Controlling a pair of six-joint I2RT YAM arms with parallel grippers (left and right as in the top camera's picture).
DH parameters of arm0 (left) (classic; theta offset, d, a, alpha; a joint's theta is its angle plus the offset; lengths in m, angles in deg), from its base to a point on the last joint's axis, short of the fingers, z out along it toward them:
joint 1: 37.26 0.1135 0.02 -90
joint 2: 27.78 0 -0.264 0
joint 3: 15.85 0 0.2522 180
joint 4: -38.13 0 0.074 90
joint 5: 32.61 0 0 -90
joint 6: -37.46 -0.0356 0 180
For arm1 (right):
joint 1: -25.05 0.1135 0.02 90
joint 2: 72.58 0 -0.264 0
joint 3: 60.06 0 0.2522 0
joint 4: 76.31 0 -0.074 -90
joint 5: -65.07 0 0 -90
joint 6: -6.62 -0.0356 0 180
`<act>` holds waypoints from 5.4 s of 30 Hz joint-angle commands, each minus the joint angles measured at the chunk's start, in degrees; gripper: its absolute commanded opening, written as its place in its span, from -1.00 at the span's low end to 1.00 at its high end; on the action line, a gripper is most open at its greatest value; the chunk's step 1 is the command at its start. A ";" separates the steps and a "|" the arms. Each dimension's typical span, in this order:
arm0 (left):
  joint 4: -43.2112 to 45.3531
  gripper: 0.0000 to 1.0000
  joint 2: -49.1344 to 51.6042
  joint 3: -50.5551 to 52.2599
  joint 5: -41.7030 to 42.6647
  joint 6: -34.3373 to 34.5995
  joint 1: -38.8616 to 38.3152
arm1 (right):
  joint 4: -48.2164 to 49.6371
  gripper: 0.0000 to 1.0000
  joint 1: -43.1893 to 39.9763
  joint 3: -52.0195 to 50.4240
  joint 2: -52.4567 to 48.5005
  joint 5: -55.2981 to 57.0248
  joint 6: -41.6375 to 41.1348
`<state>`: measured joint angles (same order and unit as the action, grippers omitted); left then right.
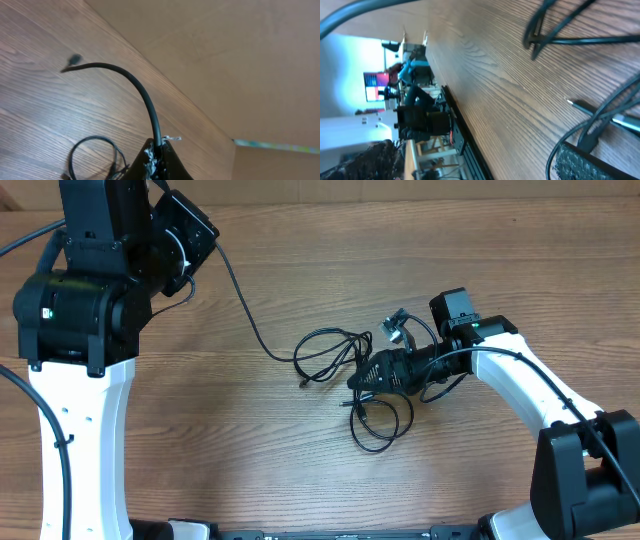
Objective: Untangle cables
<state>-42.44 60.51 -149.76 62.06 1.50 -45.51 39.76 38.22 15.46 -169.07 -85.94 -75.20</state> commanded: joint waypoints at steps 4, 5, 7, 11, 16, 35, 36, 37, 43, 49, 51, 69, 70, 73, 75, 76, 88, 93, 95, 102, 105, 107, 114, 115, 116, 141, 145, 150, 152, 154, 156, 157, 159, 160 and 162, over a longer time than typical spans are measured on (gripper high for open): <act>-0.94 -0.91 -0.22 -0.74 -0.07 0.83 -0.02 | 0.09 1.00 2.10 3.43 4.46 1.44 9.84; -1.11 -0.92 -0.22 -0.74 0.33 0.85 -0.02 | -0.22 0.99 2.84 4.90 4.96 5.53 9.49; -1.16 -0.91 -0.22 -0.74 1.01 0.83 -0.02 | -1.07 1.00 4.85 8.31 5.64 15.78 7.06; -1.55 -0.91 -0.22 -0.74 1.42 0.83 -0.02 | -0.55 1.00 9.29 13.81 5.75 34.34 4.46; -2.32 -0.91 -0.22 -0.74 1.44 0.83 -0.02 | 3.54 1.00 12.24 13.94 5.40 47.04 4.46; -2.16 -0.92 -0.22 -0.74 6.43 1.73 -0.02 | 15.45 0.06 12.33 11.56 2.12 45.31 5.14; -2.08 -0.92 -0.22 -0.74 7.54 1.75 -0.02 | 15.69 0.02 12.33 11.56 1.79 45.31 5.14; -1.95 -0.92 -0.22 -0.74 8.61 1.75 -0.02 | 16.11 0.03 12.33 11.50 1.20 45.29 5.11; -1.40 -0.92 -0.22 -0.74 11.89 2.38 -0.02 | 17.90 -0.13 12.33 11.41 -1.86 44.87 5.05; -1.44 -0.92 -0.22 -0.74 11.85 2.78 -0.02 | 21.55 -0.92 12.33 11.41 -1.90 44.87 1.31; -1.57 -0.92 -0.20 -0.74 11.41 2.73 -0.02 | 21.84 -0.93 12.33 11.45 -1.88 44.87 -0.35; -10.60 -0.91 6.54 -0.70 -0.59 1.62 -0.02 | 1.99 -0.93 12.15 37.00 16.79 45.31 -8.90; -11.17 -0.91 7.34 -0.70 -0.57 1.62 -0.02 | 1.75 -0.93 12.15 38.42 18.12 46.58 -10.21; -13.44 -0.92 9.90 -0.70 -0.33 0.94 -0.02 | 2.08 -0.93 12.15 41.42 22.45 50.42 -11.52; -13.92 -0.92 10.80 -0.70 0.33 -0.37 -0.02 | 2.89 -0.93 12.15 41.62 24.11 50.99 -11.67; -13.99 -0.91 11.10 -0.70 0.92 -1.05 -0.02 | 3.10 -0.93 12.15 41.62 24.52 50.95 -11.69; -6.97 -0.91 11.56 -0.70 3.17 -2.86 0.79 | 11.87 -0.92 12.22 41.40 17.42 45.11 -20.33; -4.33 -0.92 11.56 -0.72 0.31 -2.60 5.70 | 22.05 -0.93 12.22 41.40 9.51 32.52 -24.52; -5.42 -0.91 11.58 -0.70 -0.59 -2.64 10.47 | 25.07 -0.92 12.24 41.40 4.33 28.37 -29.49; -12.74 -0.53 11.69 -0.70 -2.12 -3.28 19.80 | 23.93 0.40 14.05 41.40 -7.32 20.39 -29.38; -15.13 -0.12 11.69 -0.70 -2.32 -3.39 20.94 | 21.07 1.00 14.14 41.40 -8.11 20.44 -27.61; -16.46 0.19 11.69 -0.70 -2.27 -4.39 21.03 | 19.54 1.00 14.01 41.40 -8.02 20.79 -26.77; -18.43 0.44 11.74 -0.70 2.97 -24.17 19.63 | 10.54 1.00 8.94 41.40 -7.02 20.85 -26.82; -18.78 0.48 11.74 -0.68 3.67 -27.06 19.06 | 9.07 1.00 7.67 41.40 -7.02 20.85 -26.82; -19.10 0.52 11.74 -0.57 4.24 -29.66 18.32 | 7.52 0.99 6.23 41.40 -7.02 20.85 -26.82; -7.34 0.85 11.74 37.99 -10.19 -39.43 1.07 | -10.60 1.00 -22.21 41.40 -7.04 29.49 -26.82; -2.29 0.84 11.74 43.08 -9.09 -42.03 1.07 | -10.60 1.00 -22.18 41.40 -7.04 29.49 -26.82; 6.54 0.65 11.74 50.25 -9.07 -44.13 1.07 | -10.60 1.00 -22.18 41.40 -7.04 29.49 -26.82; 9.53 0.56 11.74 52.89 -7.78 -47.52 1.03 | -10.60 1.00 -22.18 41.40 -7.04 29.49 -26.82; 11.54 0.46 11.74 54.73 -6.16 -50.38 1.03 | -10.60 1.00 -22.18 41.40 -7.04 29.49 -26.82; 13.11 0.43 11.74 55.93 -4.81 -51.54 1.03 | -10.60 1.00 -22.18 41.40 -7.04 29.49 -26.80; 14.16 0.42 11.74 56.48 -4.63 -51.52 1.01 | -10.60 1.00 -22.18 41.40 -7.04 29.49 -26.82; 16.06 0.40 11.74 57.31 -4.68 -51.52 0.83 | -10.60 1.00 -22.18 41.40 -7.04 29.49 -26.82; 17.27 0.39 11.74 57.77 -4.74 -51.52 0.70 | -10.60 1.00 -22.18 41.40 -7.04 29.49 -26.82; 19.58 0.38 11.74 58.71 -4.81 -51.52 0.44 | -10.60 0.99 -22.18 41.40 -7.04 29.49 -26.82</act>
<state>-24.67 72.38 -92.41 55.96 -48.00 -44.42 28.94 16.08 56.33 -177.96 -57.00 -102.60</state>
